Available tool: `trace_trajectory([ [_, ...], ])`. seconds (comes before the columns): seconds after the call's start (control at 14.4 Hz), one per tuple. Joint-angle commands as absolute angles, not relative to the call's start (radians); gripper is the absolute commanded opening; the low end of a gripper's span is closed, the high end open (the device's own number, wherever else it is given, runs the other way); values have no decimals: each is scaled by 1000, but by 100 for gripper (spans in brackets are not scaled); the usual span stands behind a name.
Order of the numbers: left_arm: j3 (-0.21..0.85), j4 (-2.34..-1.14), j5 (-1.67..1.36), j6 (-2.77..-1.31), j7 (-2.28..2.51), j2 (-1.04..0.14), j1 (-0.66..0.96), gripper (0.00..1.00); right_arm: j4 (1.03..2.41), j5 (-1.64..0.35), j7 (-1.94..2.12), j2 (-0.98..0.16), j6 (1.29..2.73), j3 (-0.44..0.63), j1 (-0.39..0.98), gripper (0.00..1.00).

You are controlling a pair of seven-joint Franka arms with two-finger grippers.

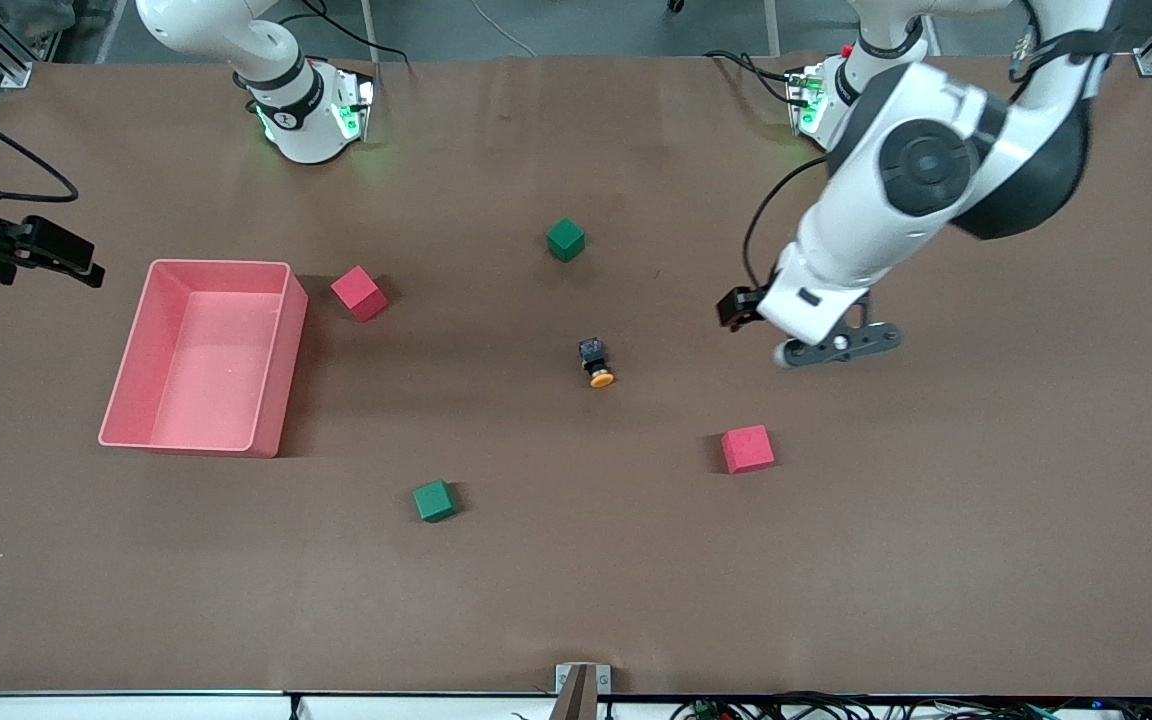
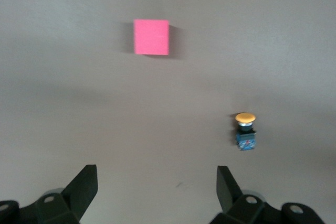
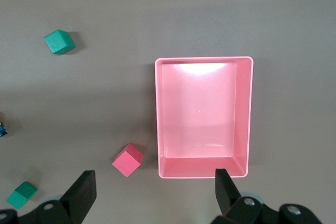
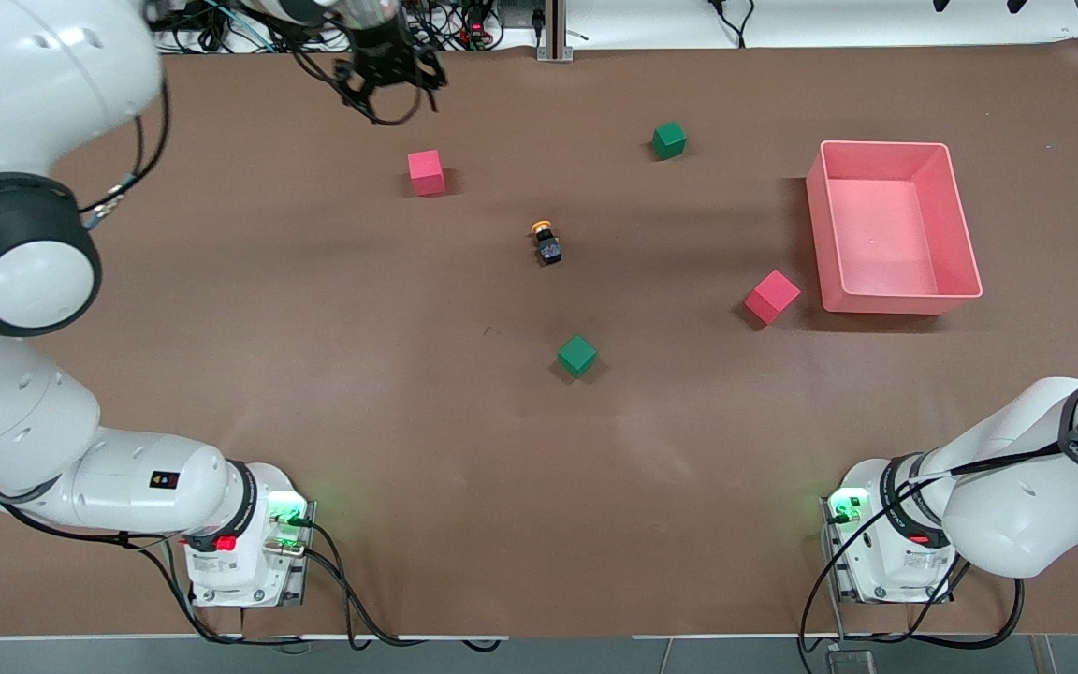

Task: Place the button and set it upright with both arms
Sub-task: 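Lower the left gripper over the yellow-capped button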

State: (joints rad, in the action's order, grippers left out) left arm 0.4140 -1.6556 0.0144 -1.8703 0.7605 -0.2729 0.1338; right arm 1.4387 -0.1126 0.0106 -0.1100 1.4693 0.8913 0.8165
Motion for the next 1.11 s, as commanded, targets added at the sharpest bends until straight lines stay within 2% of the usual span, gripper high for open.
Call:
trace_trajectory([
  [0.0, 417, -1643, 86, -1952, 908, -362, 202, 100, 1466, -94, 14, -84, 1491, 887, 828, 100],
  [0.42, 417, -1637, 212, -2138, 1124, -537, 291, 100, 1457, -106, 14, -87, 1511, 855, 786, 100],
  [0.62, 414, -1621, 287, -2183, 1201, -607, 350, 100, 1457, -95, 14, -86, 1503, 602, 548, 100],
  [0.9, 405, -1520, 324, -2183, 1227, -713, 426, 100, 1466, -95, 21, -72, 1496, 456, 396, 100],
  [1.04, 394, -1506, 324, -2198, 1243, -738, 454, 100, 1471, -80, 25, -55, 1491, 341, 287, 100],
])
